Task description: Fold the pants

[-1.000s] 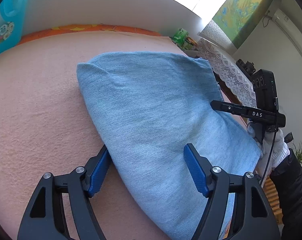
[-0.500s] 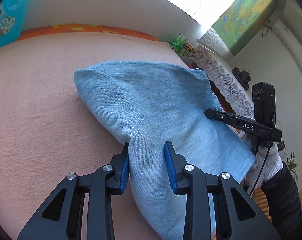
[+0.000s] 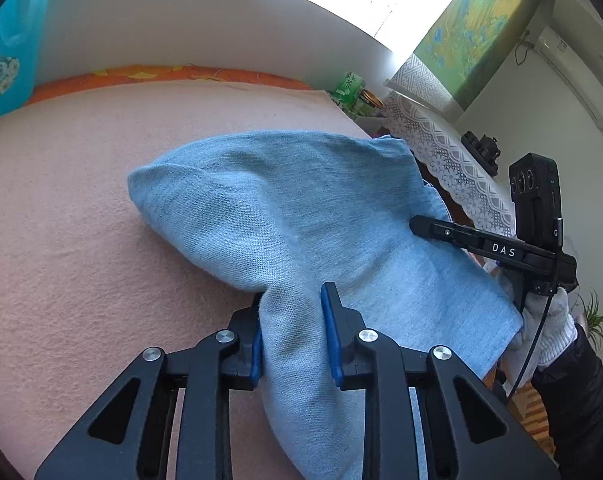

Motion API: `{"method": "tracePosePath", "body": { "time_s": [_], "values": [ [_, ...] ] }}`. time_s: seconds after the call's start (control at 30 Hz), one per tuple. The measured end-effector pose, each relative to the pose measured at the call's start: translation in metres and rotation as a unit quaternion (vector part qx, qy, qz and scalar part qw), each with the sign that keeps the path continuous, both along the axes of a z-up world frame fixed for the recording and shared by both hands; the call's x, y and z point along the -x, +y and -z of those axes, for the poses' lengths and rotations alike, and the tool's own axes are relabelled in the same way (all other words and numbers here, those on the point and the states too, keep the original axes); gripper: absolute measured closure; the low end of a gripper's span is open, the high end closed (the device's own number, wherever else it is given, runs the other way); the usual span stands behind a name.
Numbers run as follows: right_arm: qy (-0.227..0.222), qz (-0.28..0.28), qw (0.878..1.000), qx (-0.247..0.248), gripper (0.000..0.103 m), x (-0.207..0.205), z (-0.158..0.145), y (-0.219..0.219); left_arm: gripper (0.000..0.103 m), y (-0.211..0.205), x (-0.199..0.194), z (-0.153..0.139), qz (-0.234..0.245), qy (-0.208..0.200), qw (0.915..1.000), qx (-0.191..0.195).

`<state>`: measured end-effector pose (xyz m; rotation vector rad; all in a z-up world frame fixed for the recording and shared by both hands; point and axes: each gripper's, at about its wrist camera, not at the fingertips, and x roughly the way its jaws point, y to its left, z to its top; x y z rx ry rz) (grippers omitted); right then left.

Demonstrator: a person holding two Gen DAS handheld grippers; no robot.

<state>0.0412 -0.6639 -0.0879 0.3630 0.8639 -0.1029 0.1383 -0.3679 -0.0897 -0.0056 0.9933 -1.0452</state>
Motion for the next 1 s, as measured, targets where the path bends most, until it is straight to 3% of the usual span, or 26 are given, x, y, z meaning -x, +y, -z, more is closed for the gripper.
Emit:
{"method": "tracePosePath", "body": {
  "time_s": [0.17, 0.57, 0.8, 1.0],
  "values": [
    [-0.033, -0.003, 0.999, 0.017, 0.086, 0.008, -0.030, 0.019, 0.086, 0.001, 0.013, -0.022, 0.014, -0.035, 0.9992, 0.007],
    [-0.083, -0.051, 0.993, 0.070, 0.087, 0.016, -0.092, 0.086, 0.089, 0.002, 0.032, -0.065, 0.028, -0.076, 0.9959, 0.041],
    [-0.114, -0.064, 0.987, 0.096, 0.088, -0.002, -0.124, 0.102, 0.089, 0.008, 0.013, -0.096, 0.010, -0.103, 0.9929, 0.058],
    [-0.137, -0.061, 0.984, 0.099, 0.088, -0.045, -0.145, 0.102, 0.089, 0.004, -0.022, -0.120, -0.014, -0.121, 0.9904, 0.066]
  ]
}}
